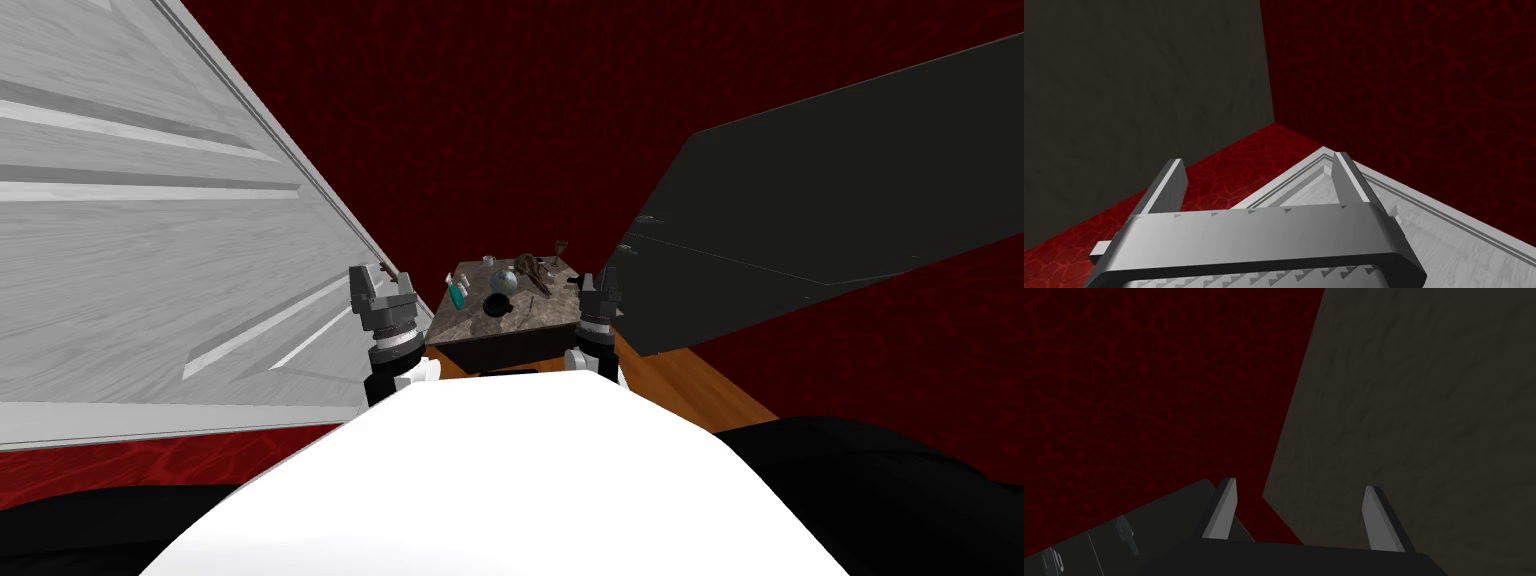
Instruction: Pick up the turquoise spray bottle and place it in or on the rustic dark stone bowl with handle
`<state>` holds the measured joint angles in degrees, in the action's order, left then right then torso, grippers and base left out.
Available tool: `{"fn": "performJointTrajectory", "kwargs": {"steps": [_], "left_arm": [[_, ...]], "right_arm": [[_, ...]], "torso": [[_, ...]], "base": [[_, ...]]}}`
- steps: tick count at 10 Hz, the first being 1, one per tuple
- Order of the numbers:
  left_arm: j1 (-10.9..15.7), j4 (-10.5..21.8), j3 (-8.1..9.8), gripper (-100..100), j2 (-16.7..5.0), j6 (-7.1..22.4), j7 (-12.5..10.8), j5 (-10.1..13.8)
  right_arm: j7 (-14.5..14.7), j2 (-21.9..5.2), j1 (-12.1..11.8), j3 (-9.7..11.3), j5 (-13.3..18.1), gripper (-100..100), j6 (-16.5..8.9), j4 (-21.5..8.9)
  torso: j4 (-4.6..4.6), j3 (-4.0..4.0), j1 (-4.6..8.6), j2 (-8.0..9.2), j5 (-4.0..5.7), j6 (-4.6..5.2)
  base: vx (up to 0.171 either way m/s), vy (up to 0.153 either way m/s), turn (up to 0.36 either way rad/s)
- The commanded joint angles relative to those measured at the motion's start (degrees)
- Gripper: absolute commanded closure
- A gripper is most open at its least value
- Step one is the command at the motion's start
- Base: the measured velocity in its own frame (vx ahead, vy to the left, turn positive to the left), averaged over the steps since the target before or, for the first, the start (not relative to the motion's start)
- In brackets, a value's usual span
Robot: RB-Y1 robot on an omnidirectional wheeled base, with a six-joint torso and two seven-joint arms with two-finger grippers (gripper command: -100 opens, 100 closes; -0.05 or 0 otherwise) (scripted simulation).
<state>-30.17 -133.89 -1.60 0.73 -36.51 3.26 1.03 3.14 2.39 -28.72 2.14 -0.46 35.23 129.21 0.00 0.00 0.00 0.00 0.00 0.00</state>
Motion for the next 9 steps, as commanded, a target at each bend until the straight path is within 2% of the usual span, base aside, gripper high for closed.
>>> {"fn": "performJointTrajectory", "kwargs": {"steps": [1,5,6,9], "left_arm": [[0.02,0.2,0.22,-100,-1.83,0.42,0.4,0.11],[0.24,1.54,1.44,-100,-6.45,2.89,2.7,0.53],[0.46,2.71,2.34,-100,-8.04,4.81,4.41,0.72],[0.98,4.98,3.95,-100,-9.79,8.33,7.44,0.8]], "right_arm": [[0.0,0.0,0.0,0.0,0.0,0,0.0,0.0],[0.0,0.0,0.0,0.0,0.0,0,0.0,0.0],[0.0,0.0,0.01,0.0,0.0,0,0.0,0.0],[0.0,0.01,0.01,0.01,0.0,0,0.0,0.0]], "torso": [[0.0,0.0,0.0,0.0,0.0,0.0],[-0.02,-0.06,0.04,0.11,0.01,0.0],[-0.03,-0.08,0.08,0.15,0.02,0.0],[-0.06,-0.15,0.16,0.25,0.03,0.0]], "base": [[-0.009,-0.005,-0.002],[-0.029,-0.019,-0.006],[-0.06,-0.046,-0.023],[-0.067,-0.049,-0.028]]}}
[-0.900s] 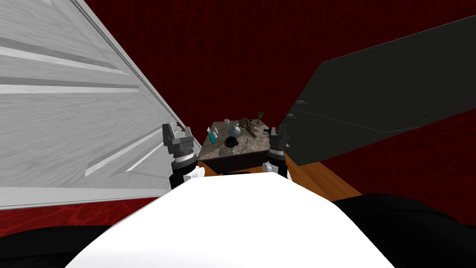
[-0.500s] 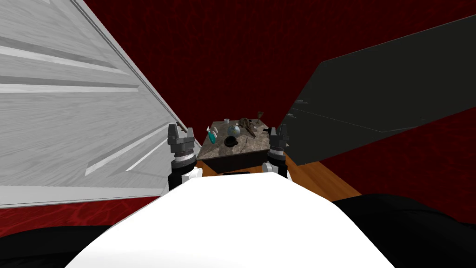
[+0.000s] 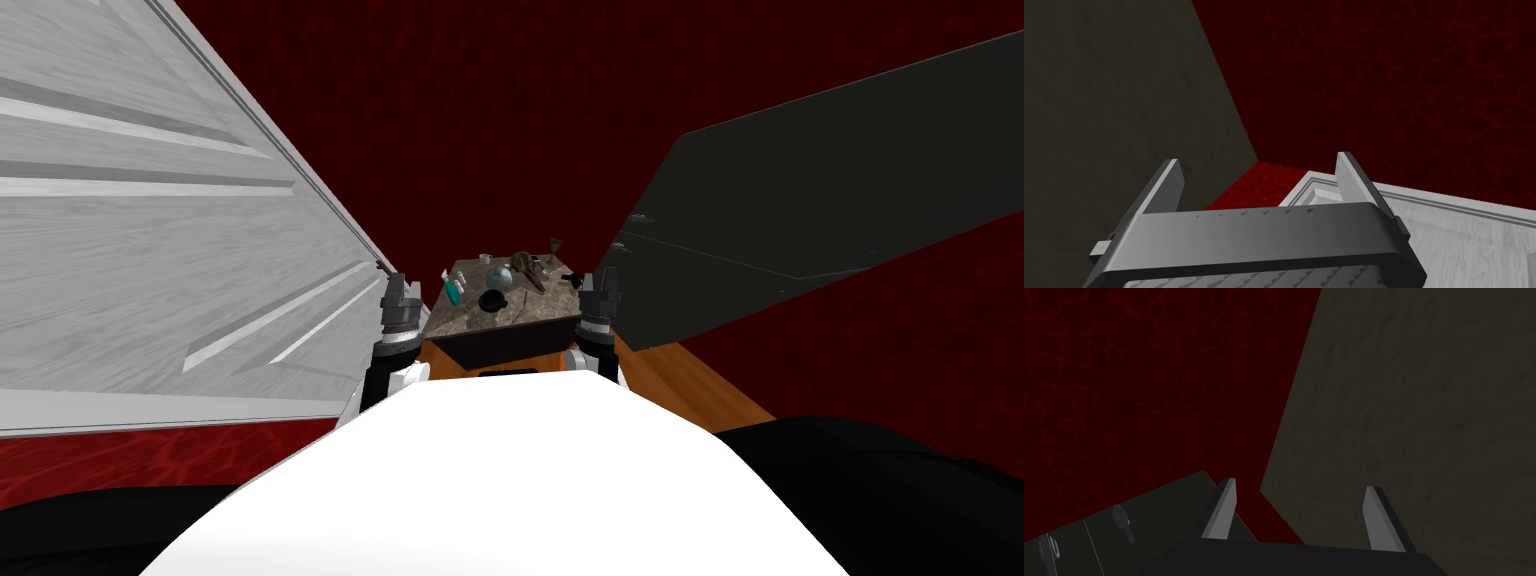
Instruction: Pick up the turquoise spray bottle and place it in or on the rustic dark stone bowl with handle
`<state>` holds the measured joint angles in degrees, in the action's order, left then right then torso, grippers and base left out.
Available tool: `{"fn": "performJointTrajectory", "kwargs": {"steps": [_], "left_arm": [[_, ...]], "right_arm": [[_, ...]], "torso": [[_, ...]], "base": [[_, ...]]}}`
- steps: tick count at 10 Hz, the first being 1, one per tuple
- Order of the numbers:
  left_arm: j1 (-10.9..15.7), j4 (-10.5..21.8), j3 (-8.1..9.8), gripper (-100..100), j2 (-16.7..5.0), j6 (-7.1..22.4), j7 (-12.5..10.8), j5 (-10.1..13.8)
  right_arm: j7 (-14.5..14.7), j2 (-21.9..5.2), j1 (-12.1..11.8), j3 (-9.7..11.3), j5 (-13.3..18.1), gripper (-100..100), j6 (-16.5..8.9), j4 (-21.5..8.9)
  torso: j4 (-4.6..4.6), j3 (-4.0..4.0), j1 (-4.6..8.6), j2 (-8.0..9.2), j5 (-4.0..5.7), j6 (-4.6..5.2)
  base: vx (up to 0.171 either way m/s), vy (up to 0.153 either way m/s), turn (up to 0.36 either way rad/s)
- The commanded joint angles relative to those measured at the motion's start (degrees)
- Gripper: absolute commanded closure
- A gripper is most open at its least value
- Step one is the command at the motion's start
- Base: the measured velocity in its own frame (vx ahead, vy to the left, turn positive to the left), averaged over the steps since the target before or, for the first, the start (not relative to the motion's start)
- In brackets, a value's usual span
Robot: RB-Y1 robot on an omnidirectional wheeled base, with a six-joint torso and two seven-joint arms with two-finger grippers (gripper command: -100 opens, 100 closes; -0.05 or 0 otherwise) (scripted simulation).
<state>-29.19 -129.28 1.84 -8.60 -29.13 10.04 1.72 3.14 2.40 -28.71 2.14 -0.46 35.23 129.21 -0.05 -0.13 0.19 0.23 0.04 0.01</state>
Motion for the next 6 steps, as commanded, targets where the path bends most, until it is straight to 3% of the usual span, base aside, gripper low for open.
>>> {"fn": "performJointTrajectory", "kwargs": {"steps": [1,6], "left_arm": [[0.21,1.25,1.09,-100,-0.94,2.25,1.77,0.05],[1.67,6.48,4.09,-100,-3.05,9.42,7.46,-1.01]], "right_arm": [[0.0,0.0,0.0,0.0,0.0,0,0.0,0.0],[0.0,0.0,0.0,0.0,0.0,0,0.0,0.0]], "torso": [[0.0,0.0,0.0,0.0,0.0,0.0],[0.02,0.04,-0.04,-0.07,0.0,0.0]], "base": [[-0.052,-0.045,-0.03],[-0.045,-0.043,-0.05]]}}
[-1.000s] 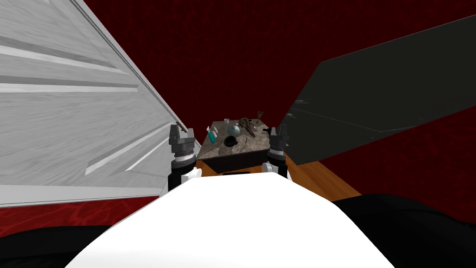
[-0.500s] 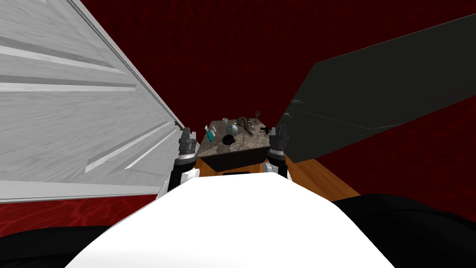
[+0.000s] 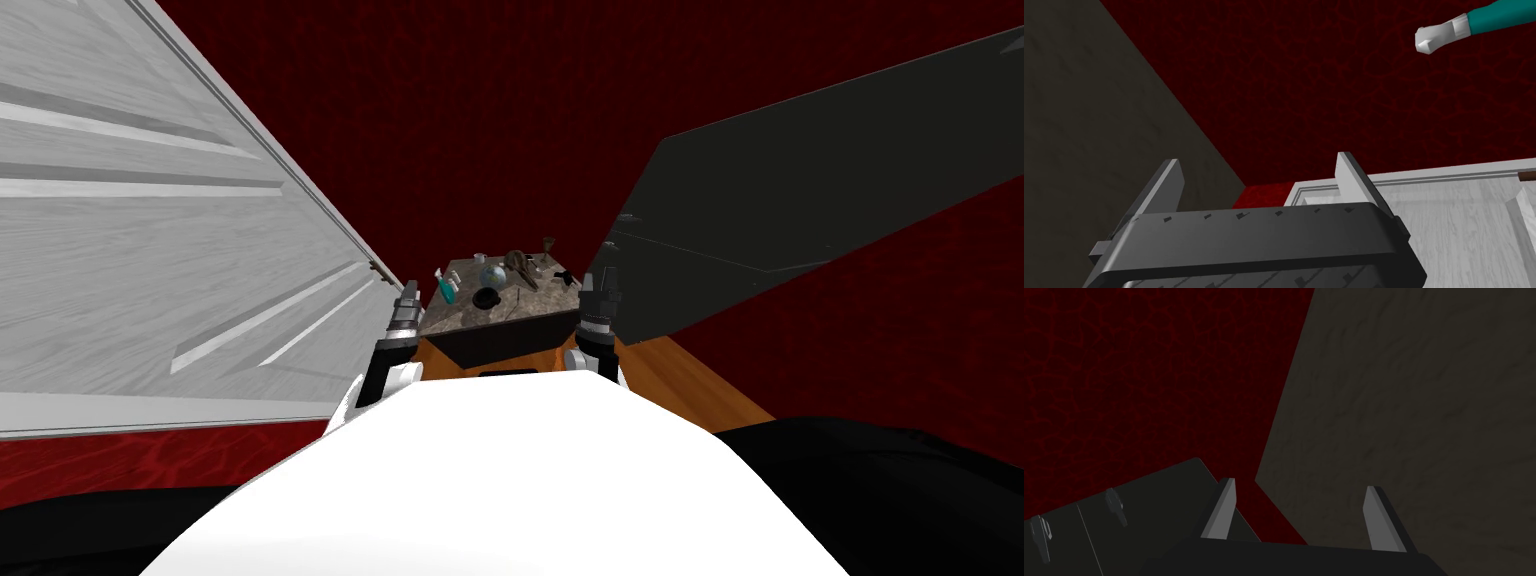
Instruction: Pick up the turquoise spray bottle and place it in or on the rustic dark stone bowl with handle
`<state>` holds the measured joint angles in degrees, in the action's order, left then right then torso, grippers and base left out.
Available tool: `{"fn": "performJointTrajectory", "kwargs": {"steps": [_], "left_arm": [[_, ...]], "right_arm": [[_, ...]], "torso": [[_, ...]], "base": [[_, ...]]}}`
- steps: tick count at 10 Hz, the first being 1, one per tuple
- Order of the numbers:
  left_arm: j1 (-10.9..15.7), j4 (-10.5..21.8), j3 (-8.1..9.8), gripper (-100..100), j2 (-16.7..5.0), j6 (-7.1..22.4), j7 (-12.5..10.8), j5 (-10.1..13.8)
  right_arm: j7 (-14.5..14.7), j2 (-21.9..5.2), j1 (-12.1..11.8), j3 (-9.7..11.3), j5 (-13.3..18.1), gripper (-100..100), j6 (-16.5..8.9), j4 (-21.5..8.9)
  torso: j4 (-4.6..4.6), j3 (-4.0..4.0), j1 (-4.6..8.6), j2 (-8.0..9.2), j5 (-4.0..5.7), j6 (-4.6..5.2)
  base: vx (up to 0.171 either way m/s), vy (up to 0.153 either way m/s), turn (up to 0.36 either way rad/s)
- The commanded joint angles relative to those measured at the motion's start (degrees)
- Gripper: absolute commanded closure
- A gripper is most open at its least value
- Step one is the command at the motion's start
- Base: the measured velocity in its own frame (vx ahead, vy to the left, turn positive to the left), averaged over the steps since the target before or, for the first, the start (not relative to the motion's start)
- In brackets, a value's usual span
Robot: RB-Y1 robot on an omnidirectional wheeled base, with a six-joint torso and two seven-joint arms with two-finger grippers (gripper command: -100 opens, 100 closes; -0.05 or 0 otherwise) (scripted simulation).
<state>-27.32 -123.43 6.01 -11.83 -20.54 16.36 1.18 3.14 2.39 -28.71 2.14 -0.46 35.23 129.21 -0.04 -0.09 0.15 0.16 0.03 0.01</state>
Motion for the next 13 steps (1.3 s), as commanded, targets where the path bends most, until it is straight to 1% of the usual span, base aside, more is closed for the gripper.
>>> {"fn": "performJointTrajectory", "kwargs": {"steps": [1,4,8,9,13], "left_arm": [[0.18,1.82,0.51,-100,-0.22,2.34,2.27,-0.88],[1.46,5.71,2.19,-100,-1.51,6.89,5.47,-2.58],[3.54,11.46,4.08,-100,-4.0,12.73,9.13,-5.94],[3.54,11.46,4.08,-100,-4.0,12.76,9.13,-5.94],[5.88,17.28,5.5,-100,-7.63,18.08,11.94,-10.24]], "right_arm": [[0.0,0.0,0.0,0.0,0.0,0,0.0,0.0],[0.0,0.0,0.0,0.0,0.0,0,0.0,0.0],[0.0,0.0,-0.01,0.0,0.0,0,0.0,0.0],[0.0,0.0,-0.01,0.0,0.0,0,0.0,0.0],[0.0,-0.01,-0.01,-0.01,0.0,0,0.0,0.0]], "torso": [[0.0,0.0,0.0,0.0,0.0,0.0],[0.01,0.03,-0.02,-0.06,0.0,0.0],[0.03,0.07,-0.07,-0.13,-0.01,-0.01],[0.03,0.09,-0.08,-0.16,-0.01,-0.01],[0.04,0.13,-0.12,-0.22,-0.02,-0.01]], "base": [[-0.038,-0.044,-0.084],[-0.027,-0.039,-0.078],[-0.006,-0.032,-0.099],[0.006,-0.015,-0.035],[0.016,-0.015,-0.111]]}}
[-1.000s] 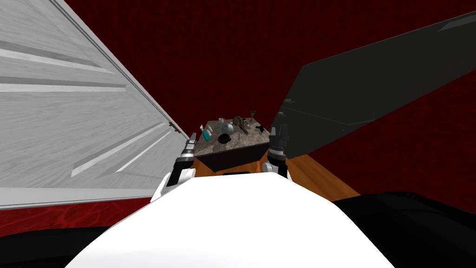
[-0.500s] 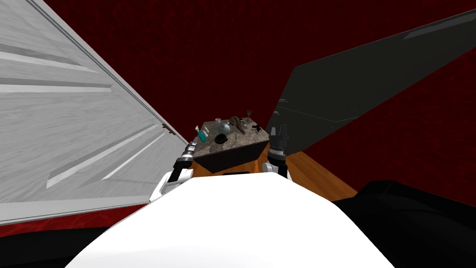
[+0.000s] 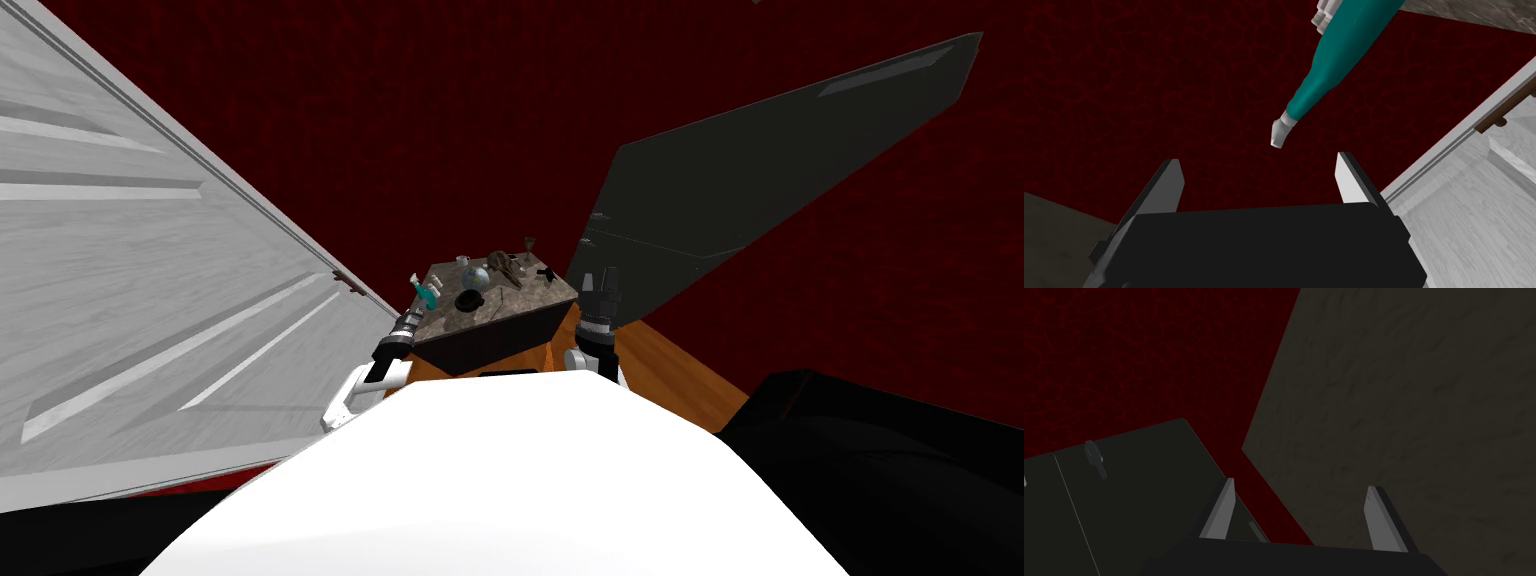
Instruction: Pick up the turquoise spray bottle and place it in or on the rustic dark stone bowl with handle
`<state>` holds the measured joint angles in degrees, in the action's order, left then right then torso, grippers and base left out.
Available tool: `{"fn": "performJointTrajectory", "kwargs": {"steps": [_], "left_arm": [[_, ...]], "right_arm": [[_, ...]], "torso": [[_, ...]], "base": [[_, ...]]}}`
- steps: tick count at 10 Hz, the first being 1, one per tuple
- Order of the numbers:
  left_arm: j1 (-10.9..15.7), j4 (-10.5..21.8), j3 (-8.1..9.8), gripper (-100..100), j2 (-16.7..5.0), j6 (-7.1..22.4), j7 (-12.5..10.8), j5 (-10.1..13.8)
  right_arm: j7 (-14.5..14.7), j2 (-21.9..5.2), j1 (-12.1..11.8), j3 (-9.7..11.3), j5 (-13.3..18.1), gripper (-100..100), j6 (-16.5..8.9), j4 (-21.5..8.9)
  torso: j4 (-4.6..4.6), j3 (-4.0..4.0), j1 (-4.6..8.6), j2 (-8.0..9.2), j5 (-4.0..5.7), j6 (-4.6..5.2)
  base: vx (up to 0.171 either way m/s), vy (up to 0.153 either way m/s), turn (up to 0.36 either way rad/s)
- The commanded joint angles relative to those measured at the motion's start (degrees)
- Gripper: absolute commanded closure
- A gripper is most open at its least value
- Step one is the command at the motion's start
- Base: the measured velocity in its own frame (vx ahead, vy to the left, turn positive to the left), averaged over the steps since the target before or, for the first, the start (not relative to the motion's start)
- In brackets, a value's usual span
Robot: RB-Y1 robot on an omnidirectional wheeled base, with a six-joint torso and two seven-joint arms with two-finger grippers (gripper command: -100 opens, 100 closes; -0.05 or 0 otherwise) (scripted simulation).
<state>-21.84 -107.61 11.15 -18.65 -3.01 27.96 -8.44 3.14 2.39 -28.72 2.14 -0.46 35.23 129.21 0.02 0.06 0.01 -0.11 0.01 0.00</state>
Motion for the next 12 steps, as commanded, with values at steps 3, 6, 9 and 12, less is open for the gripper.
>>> {"fn": "performJointTrajectory", "kwargs": {"steps": [3,6,9,12], "left_arm": [[1.57,4.45,0.91,-100,-2.95,2.91,1.43,-2.93],[2.7,7.14,1.35,-100,-5.18,5.04,2.32,-5.25],[4.24,10.71,1.84,-100,-8.34,7.72,3.31,-8.52],[5.81,14.25,2.17,-100,-11.52,10.17,4.03,-11.94]], "right_arm": [[0.0,0.0,0.0,0.0,0.0,0,0.0,0.0],[0.0,0.0,0.0,0.0,0.0,0,0.0,0.0],[0.0,0.0,0.0,0.0,0.0,0,0.0,0.0],[0.0,0.0,0.0,0.0,0.0,0,0.0,0.0]], "torso": [[-0.01,-0.02,-0.01,0.04,0.0,-0.01],[-0.01,-0.02,-0.04,0.03,-0.01,-0.01],[0.01,0.02,-0.07,-0.04,-0.01,-0.02],[0.01,0.02,-0.04,-0.03,-0.01,-0.02]], "base": [[0.021,-0.009,-0.081],[0.021,-0.001,-0.07],[0.036,0.005,-0.121],[0.036,0.002,-0.101]]}}
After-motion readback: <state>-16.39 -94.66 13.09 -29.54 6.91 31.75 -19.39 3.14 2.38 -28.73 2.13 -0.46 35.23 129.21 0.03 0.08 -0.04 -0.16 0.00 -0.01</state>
